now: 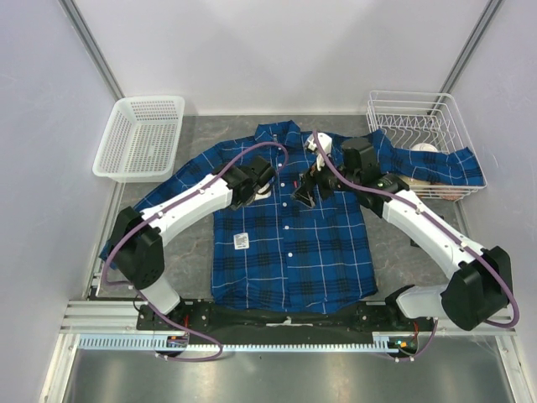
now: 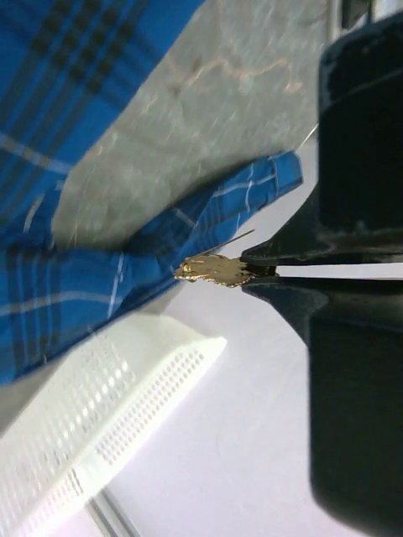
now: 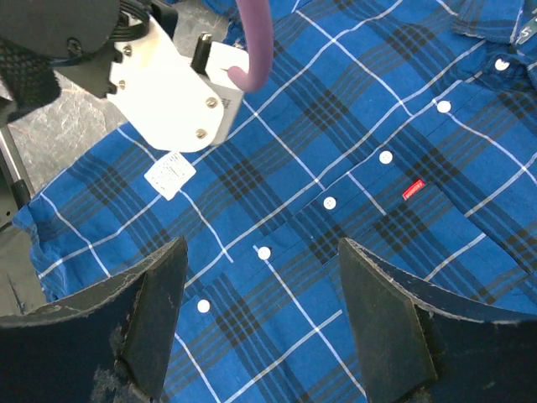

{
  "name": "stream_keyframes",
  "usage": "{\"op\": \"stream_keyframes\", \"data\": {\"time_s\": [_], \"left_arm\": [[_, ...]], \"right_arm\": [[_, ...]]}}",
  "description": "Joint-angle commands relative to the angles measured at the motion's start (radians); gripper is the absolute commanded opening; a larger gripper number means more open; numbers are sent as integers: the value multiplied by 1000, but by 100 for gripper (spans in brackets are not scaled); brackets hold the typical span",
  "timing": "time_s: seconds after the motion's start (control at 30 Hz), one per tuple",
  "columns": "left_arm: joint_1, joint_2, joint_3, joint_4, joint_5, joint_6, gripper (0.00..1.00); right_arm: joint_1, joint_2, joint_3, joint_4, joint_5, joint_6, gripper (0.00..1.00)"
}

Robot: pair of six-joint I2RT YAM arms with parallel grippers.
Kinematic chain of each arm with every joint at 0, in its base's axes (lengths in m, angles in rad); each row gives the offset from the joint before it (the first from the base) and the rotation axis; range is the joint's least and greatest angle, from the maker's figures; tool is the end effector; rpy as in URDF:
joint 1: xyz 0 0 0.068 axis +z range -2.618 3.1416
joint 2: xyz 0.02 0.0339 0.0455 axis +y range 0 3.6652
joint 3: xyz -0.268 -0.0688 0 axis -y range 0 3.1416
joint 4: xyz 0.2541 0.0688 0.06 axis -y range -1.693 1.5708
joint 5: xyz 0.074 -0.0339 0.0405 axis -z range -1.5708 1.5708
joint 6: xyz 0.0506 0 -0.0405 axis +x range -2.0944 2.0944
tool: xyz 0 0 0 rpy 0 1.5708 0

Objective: Pin the brooch onto the clothing

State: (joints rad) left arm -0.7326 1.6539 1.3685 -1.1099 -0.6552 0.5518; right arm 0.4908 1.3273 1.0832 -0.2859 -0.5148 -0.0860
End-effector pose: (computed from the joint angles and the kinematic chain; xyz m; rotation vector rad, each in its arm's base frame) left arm 0.2607 -0.1930 0.2542 1.5925 2.2673 0.9154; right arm 0.2690 0.1720 0.3107 -0.8996 1.9201 0.7822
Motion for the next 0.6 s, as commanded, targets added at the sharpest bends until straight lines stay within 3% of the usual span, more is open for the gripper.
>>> {"op": "stream_keyframes", "data": {"time_s": [0.0,0.03,0.1,0.2,0.23,0.27,0.3,0.37,0.4,0.43,0.47,0.53,0.57], "left_arm": [[24,-49,-32,420,-231,157,2],[36,-83,-58,559,-266,268,2],[58,-95,-71,676,-319,295,2],[27,-146,-106,694,-287,249,2],[24,-152,-98,638,-279,194,2],[-38,-141,-48,463,-154,119,2],[-72,-143,-64,403,-129,90,2],[-44,-175,-159,551,-161,256,2],[-12,-127,-97,375,-76,206,2],[-14,-68,-24,167,9,33,2],[5,-30,103,-43,154,-30,2],[54,46,285,-192,414,-75,2],[94,70,350,-296,477,-93,2]], "right_arm": [[-6,10,63,59,27,25,80],[-5,9,67,59,35,26,80],[-14,1,75,59,56,31,80],[-23,-20,64,73,68,37,81],[-23,-26,61,73,70,38,81],[-24,-30,57,76,75,45,81],[-29,-28,54,86,64,54,81],[-29,-27,58,85,42,40,81],[-34,-30,57,85,47,38,81],[-38,-37,52,88,44,43,81],[-40,-42,47,88,33,37,81],[-43,-59,43,80,33,34,81],[-50,-68,28,77,30,37,81]]}}
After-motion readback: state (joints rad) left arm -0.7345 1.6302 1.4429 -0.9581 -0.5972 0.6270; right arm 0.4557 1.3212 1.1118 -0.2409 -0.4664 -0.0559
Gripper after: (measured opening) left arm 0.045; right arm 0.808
